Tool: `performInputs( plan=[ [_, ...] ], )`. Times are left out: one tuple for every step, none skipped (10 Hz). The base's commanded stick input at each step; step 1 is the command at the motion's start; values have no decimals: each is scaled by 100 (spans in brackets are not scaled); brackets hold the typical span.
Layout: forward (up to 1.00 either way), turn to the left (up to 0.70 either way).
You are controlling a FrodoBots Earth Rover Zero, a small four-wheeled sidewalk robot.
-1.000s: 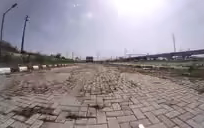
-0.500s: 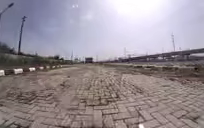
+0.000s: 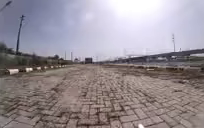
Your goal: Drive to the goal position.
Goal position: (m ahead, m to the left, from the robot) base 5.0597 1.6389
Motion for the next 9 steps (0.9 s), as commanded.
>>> performInputs(
  plan=[
    [100, 3],
    [100, 1],
    [100, 0],
    [100, 0],
    [100, 0],
    [100, 0],
    [100, 0],
    [100, 0],
    [100, 0]
  ],
)
